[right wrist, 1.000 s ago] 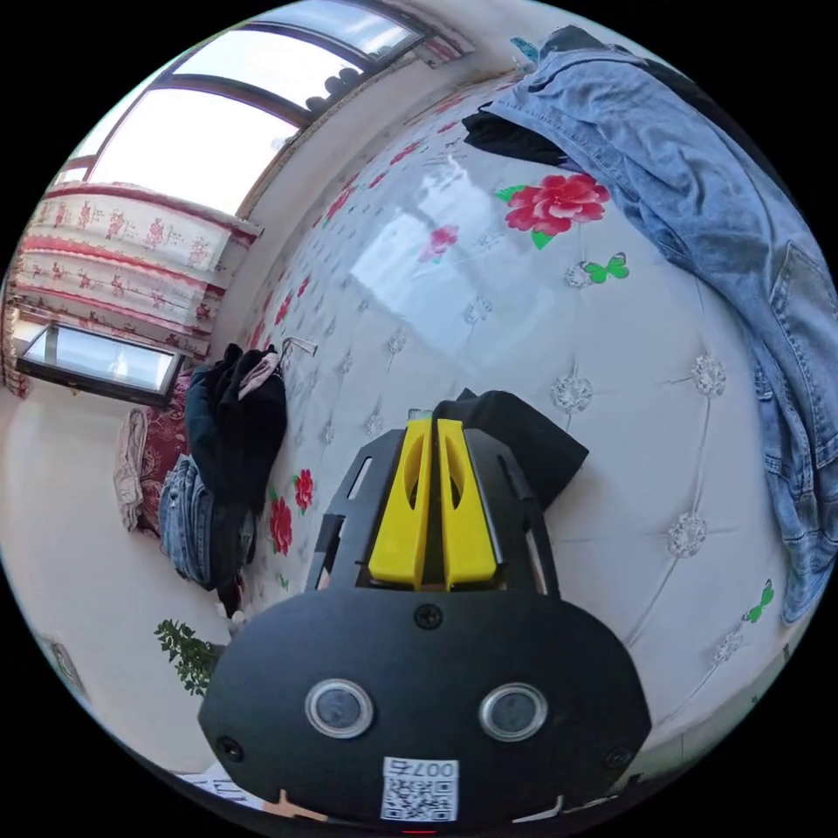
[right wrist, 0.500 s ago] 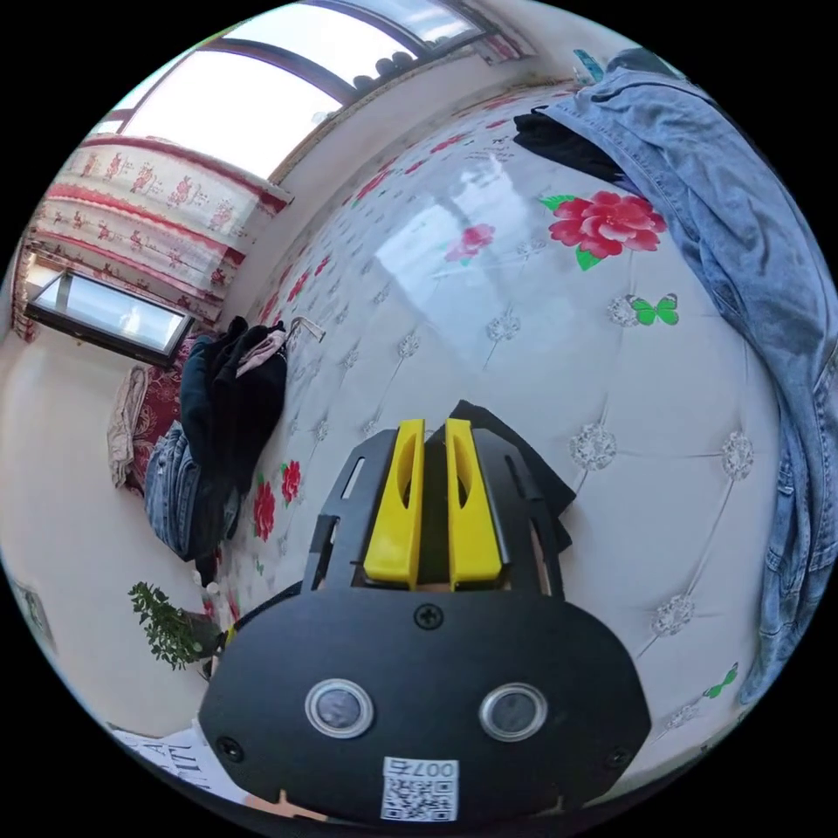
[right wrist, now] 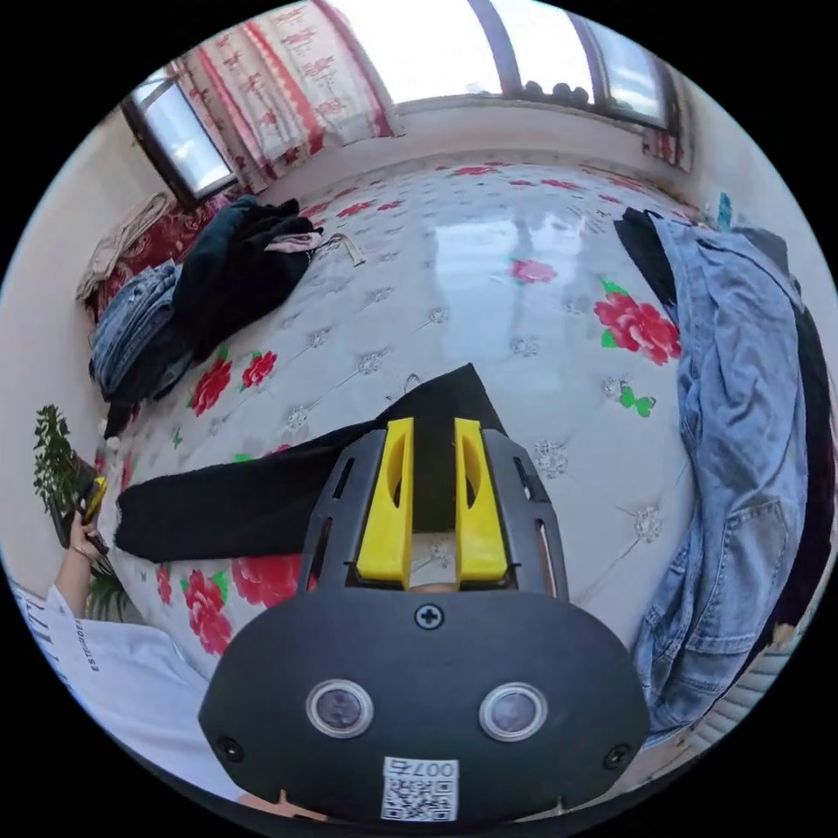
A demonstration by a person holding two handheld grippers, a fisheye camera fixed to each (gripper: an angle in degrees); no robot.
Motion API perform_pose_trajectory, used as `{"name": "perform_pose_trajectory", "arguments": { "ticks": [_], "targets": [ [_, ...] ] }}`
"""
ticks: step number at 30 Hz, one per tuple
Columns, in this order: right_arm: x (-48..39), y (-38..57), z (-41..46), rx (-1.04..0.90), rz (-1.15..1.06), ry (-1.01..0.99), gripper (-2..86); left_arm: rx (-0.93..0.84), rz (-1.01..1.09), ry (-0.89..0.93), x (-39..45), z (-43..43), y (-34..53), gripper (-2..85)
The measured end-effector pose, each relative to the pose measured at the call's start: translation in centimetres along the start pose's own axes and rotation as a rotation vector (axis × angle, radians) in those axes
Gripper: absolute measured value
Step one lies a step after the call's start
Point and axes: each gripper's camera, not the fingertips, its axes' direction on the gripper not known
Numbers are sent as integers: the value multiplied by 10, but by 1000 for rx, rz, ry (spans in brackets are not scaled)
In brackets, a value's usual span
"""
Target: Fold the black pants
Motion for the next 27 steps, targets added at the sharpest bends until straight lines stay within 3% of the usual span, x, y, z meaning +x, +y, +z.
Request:
{"name": "perform_pose_trajectory", "arguments": {
  "ticks": [2,4,8,11,16,18,21,23,27],
  "targets": [
    [-30,-12,15,-34,-110,29,83,-154,194,79,36,35,-3,66],
    [-74,-23,39,-107,-278,93,85,-293,242,147,51,65,-1,65],
    [-122,-19,75,-192,-482,173,72,-438,300,-38,70,108,13,18],
    [-126,-22,97,-194,-472,240,55,-387,244,-62,74,112,16,-3],
    [-80,-59,96,-107,-87,156,26,-281,-92,-11,52,113,27,-9],
    [-71,-63,90,-67,-45,98,19,-260,-145,3,50,113,32,-10],
    [-78,-55,68,6,-149,55,14,-226,-27,24,71,106,32,-9],
    [-85,-43,55,2,-256,-3,12,-220,123,140,94,100,29,-10],
    [-110,-8,65,-175,-508,-67,5,-322,329,249,129,118,25,-10]
  ]
}}
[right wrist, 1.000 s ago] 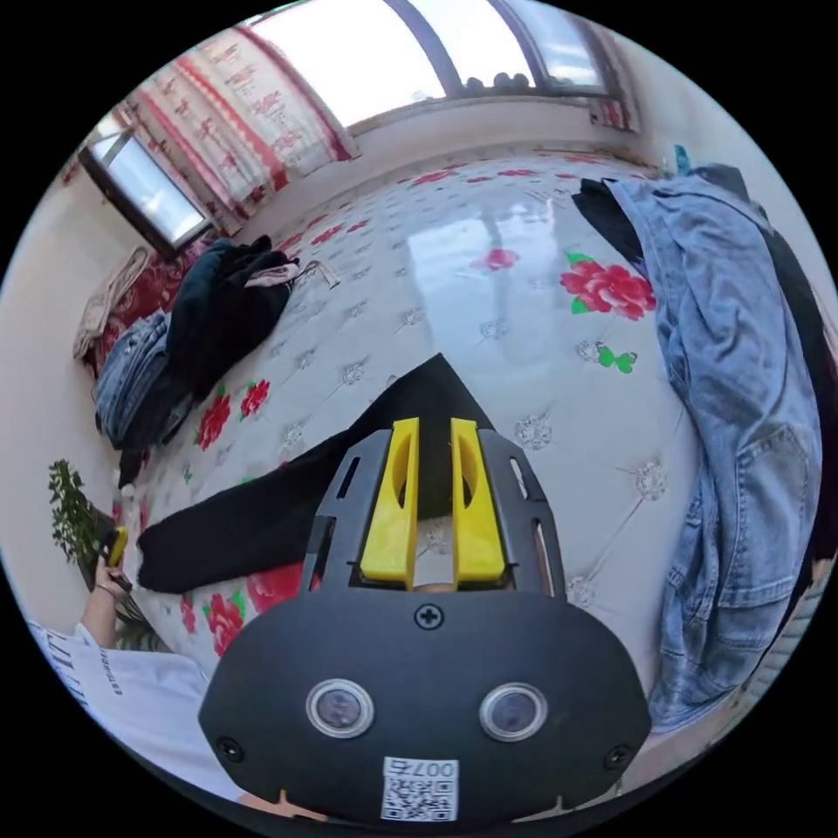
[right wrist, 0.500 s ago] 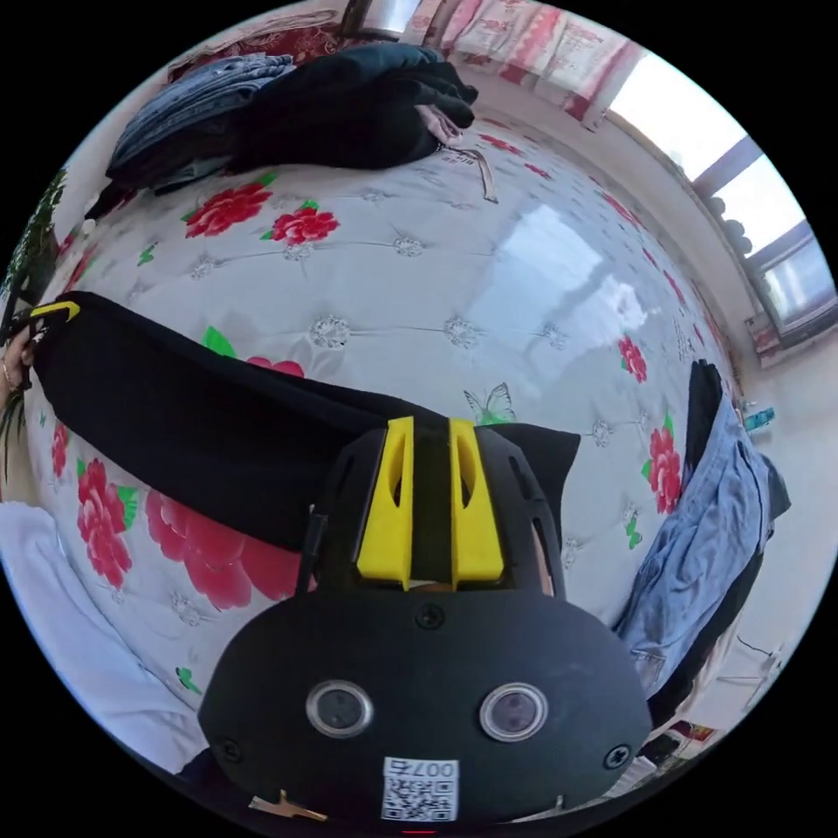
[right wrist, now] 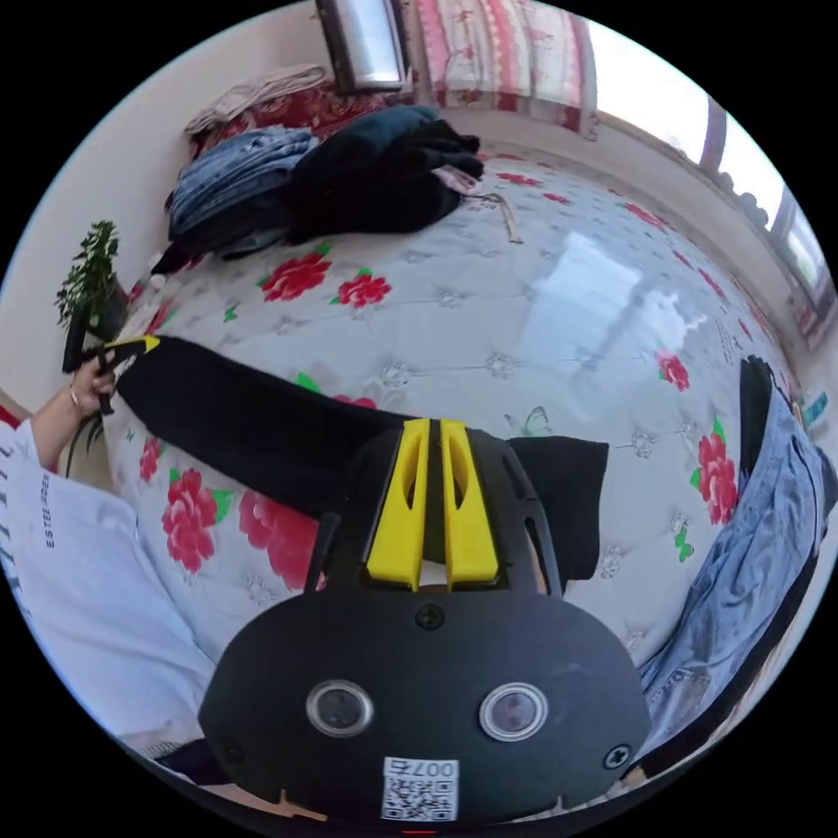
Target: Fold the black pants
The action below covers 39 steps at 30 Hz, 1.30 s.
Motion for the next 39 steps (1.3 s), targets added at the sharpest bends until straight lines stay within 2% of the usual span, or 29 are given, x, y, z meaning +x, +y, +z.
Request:
{"name": "perform_pose_trajectory", "arguments": {
  "ticks": [3,5,6,8,10,11,16,21,25,28,32,35,39],
  "targets": [
    [-6,-5,21,-18,-41,2,5,-75,56,-27,7,31,-16,-10],
    [6,-13,33,-5,15,1,4,-80,-41,-134,-5,49,-26,-10],
    [23,-16,39,6,80,-25,3,-85,-81,-162,-11,53,-27,-10],
    [55,-13,40,54,256,-43,2,-5,-263,-66,-36,51,-26,-10],
    [94,6,34,130,452,-186,3,29,-364,-22,-46,49,-22,-10],
    [101,13,30,154,483,-215,4,48,-375,-38,-47,45,-18,-10],
    [144,131,-41,464,754,-247,35,191,-408,-29,-52,0,19,-8],
    [169,260,-54,510,1112,-228,69,328,-568,-67,-64,-50,86,7],
    [159,295,-43,668,1205,-280,82,364,-719,-157,-73,-75,133,38],
    [158,284,-33,732,1230,-314,71,349,-838,-258,-80,-83,155,49],
    [165,262,-22,647,1276,-485,17,400,-930,-172,-93,-87,174,66],
    [132,215,-67,694,1036,-415,4,421,-933,-175,-97,-92,182,74],
    [18,122,-130,657,511,-348,1,454,-959,-134,-111,-92,192,77]
  ]
}}
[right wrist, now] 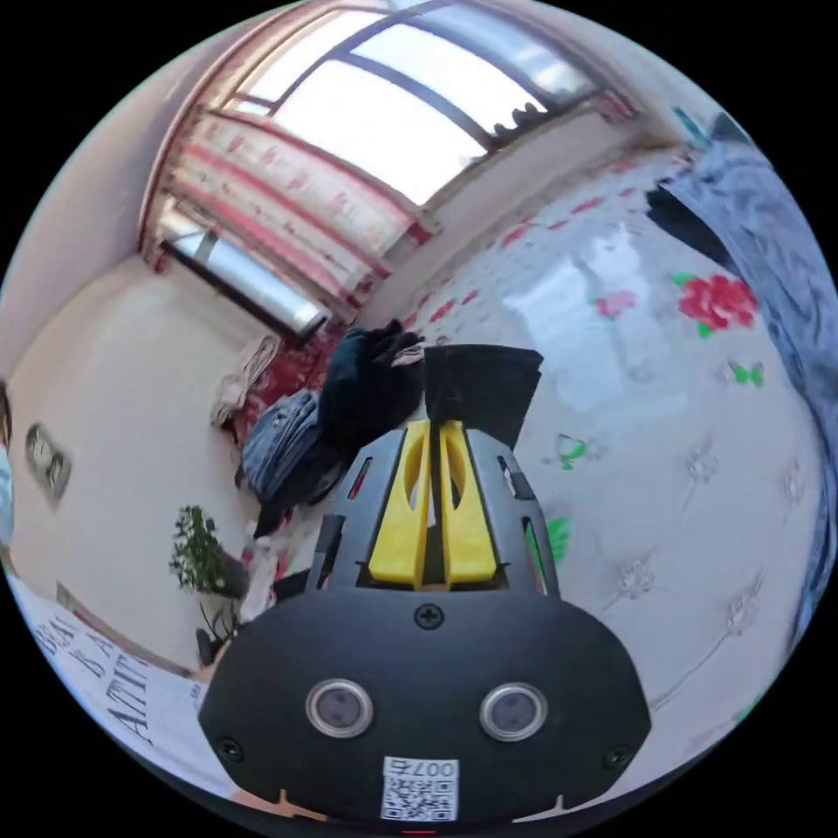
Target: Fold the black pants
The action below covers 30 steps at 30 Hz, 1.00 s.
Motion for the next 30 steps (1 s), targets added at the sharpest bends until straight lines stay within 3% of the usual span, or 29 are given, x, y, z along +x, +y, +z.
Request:
{"name": "perform_pose_trajectory", "arguments": {
  "ticks": [4,6,10,16,20,30],
  "targets": [
    [-152,40,75,-229,-381,-90,7,-2,-11,80,-10,10,-12,90],
    [-197,79,120,-311,-466,-123,15,-2,-14,93,-11,12,-17,94],
    [-245,173,229,-718,-497,-142,37,6,-53,65,-20,14,-23,63],
    [-250,206,218,-644,-417,-90,57,19,-55,135,-34,13,-31,7],
    [-264,212,229,-656,-463,-16,68,15,0,168,-34,6,-27,61],
    [-367,273,356,-771,-855,61,86,-8,-39,149,-49,2,-18,85]
  ]
}}
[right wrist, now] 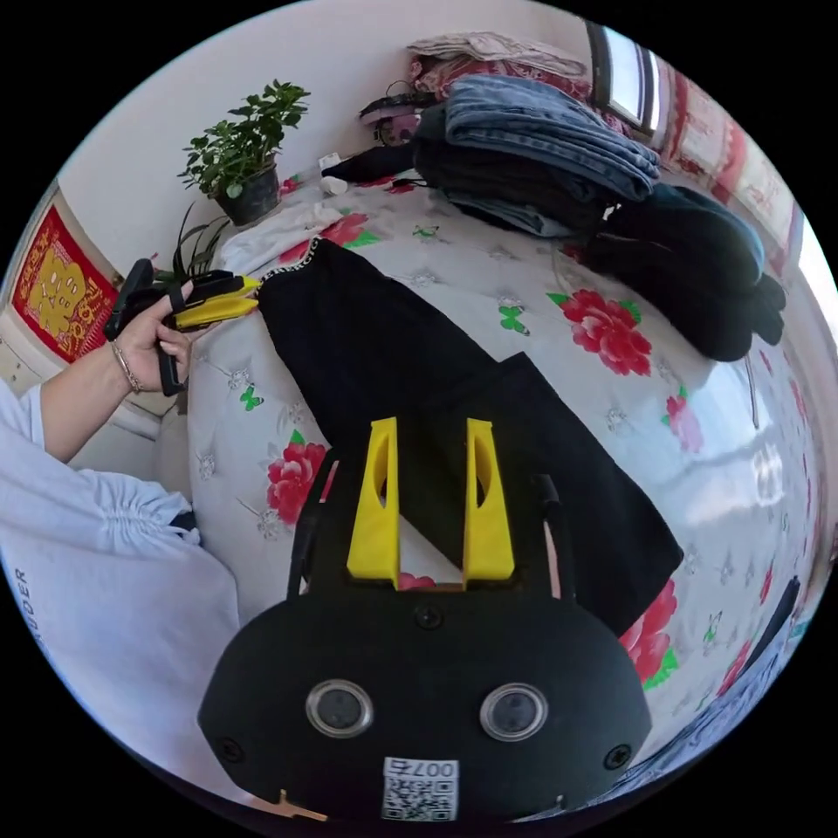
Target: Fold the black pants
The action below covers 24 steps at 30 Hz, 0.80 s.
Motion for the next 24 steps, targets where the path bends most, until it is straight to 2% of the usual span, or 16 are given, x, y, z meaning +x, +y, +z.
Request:
{"name": "perform_pose_trajectory", "arguments": {
  "ticks": [2,4,6,10,15,18,24],
  "targets": [
    [-2,-12,24,-105,-28,14,79,-6,-22,4,-5,5,-3,84],
    [3,-12,27,-80,-23,105,54,-3,-50,-10,-10,10,-5,77],
    [15,-13,23,-105,1,53,37,8,-82,-12,-15,13,-5,66],
    [23,-7,-25,61,-8,24,22,38,-50,2,-15,13,-2,17],
    [25,6,-26,85,-20,-85,46,83,70,96,7,4,4,-5],
    [44,22,-8,-10,44,-159,70,73,221,151,44,2,5,-7],
    [116,106,-77,223,274,-191,81,-119,712,318,181,29,34,-3]
  ]
}}
